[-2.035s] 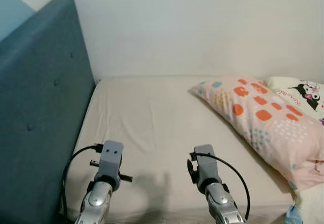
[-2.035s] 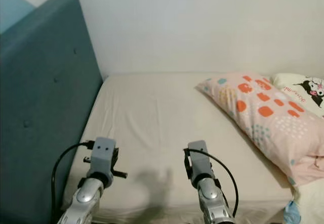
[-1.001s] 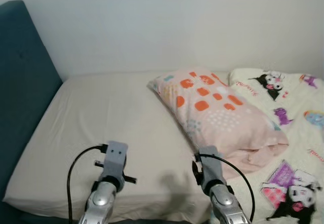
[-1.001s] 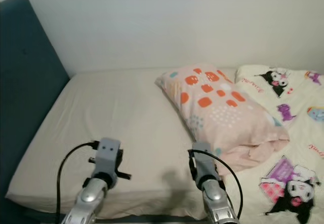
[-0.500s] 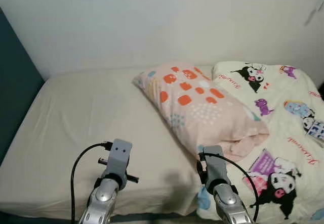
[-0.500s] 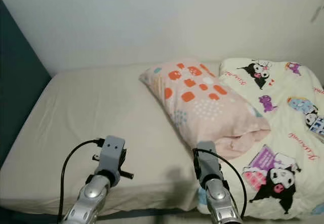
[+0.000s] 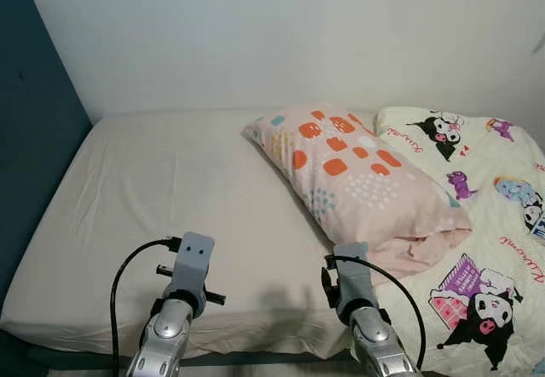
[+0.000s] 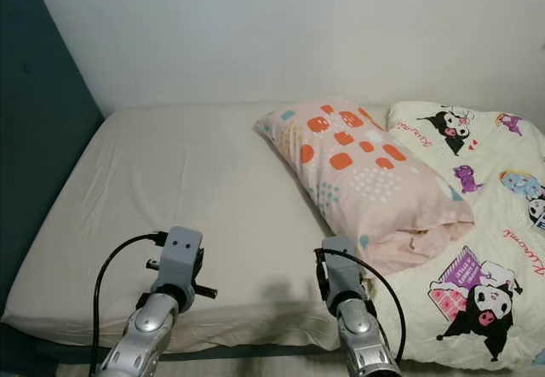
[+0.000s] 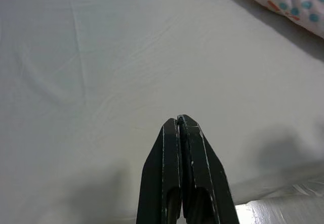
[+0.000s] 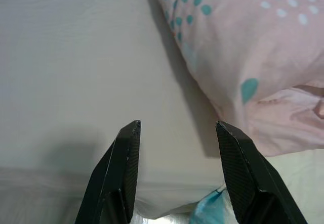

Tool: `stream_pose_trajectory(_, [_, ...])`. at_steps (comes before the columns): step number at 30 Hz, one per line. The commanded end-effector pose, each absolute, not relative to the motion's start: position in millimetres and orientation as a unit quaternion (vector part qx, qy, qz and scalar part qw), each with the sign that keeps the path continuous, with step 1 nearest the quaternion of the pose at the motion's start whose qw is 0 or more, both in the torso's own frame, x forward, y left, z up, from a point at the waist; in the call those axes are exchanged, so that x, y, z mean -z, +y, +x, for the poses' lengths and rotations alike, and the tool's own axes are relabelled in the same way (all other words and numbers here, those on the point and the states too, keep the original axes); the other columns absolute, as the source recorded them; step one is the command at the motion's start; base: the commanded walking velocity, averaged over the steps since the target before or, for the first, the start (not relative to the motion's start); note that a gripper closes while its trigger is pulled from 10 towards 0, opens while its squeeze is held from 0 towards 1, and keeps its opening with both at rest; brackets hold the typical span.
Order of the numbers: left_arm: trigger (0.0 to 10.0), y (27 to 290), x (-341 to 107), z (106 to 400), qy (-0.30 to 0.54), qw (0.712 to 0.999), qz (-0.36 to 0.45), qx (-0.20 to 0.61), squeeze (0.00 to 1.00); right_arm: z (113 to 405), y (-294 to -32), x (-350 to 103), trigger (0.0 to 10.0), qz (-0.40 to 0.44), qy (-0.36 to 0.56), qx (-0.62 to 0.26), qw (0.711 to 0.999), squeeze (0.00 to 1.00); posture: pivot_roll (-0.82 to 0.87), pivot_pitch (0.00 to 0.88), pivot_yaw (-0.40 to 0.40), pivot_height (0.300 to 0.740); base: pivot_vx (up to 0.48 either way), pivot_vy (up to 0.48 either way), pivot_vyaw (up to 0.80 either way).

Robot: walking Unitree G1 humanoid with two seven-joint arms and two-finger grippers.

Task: Clean up the room

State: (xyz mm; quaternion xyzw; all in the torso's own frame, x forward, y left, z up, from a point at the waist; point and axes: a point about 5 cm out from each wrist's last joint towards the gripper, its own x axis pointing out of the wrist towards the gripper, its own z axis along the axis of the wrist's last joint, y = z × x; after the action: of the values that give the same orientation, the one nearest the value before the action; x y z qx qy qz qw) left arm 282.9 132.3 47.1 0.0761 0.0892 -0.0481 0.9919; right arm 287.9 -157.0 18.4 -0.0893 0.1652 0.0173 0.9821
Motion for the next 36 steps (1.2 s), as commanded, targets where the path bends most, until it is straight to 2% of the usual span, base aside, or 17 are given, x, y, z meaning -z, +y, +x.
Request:
stream_pose_trajectory(1, [10.0, 131.0, -43.0, 280.1, 0.096, 0.991, 0.076, 0.049, 0.0, 285.1, -160.9, -14.7, 10.0, -0.085, 0.171, -0.01, 0.981, 0.0, 0.03, 0.114, -0.034, 0.74, 0.0, 0.0, 0.0])
stream_pose_trajectory(36, [10.0, 131.8, -50.7, 282.4, 0.077, 0.994, 0.057, 0.047, 0.0, 298.4, -176.1, -26.8, 10.0, -0.073, 0.157, 0.009, 0.985, 0.0, 0.02, 0.113, -0.06, 0.74, 0.0, 0.0, 0.0])
